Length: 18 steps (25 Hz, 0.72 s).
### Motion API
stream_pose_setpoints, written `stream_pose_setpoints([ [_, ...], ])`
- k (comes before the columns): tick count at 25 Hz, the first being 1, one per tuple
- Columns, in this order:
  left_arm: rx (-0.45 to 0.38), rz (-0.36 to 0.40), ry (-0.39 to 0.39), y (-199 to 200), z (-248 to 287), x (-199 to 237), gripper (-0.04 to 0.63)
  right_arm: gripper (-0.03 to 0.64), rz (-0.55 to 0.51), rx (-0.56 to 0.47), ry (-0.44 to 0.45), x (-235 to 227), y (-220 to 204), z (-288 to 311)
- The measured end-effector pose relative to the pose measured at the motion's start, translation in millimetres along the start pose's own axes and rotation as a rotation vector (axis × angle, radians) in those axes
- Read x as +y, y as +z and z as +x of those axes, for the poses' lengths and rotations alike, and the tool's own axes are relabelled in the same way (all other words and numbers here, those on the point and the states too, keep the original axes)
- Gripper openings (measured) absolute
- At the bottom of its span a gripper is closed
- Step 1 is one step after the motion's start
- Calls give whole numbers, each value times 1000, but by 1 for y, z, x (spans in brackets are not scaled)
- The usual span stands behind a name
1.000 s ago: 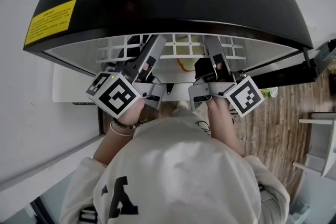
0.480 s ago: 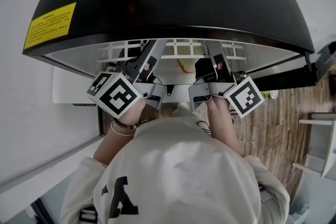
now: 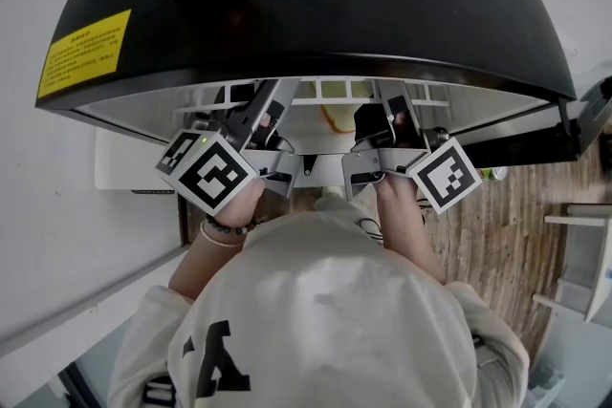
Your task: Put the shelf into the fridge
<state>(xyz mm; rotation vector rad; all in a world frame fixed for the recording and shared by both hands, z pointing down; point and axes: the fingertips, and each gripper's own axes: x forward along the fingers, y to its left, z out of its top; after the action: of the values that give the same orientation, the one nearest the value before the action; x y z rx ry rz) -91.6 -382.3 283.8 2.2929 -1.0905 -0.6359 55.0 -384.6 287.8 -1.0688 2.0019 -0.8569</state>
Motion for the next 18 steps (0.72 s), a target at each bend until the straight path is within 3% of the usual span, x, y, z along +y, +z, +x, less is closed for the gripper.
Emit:
stream_pose_setpoints([
  [18, 10, 20, -12, 0, 2, 0, 253, 153, -17, -16, 4, 1, 1, 2],
])
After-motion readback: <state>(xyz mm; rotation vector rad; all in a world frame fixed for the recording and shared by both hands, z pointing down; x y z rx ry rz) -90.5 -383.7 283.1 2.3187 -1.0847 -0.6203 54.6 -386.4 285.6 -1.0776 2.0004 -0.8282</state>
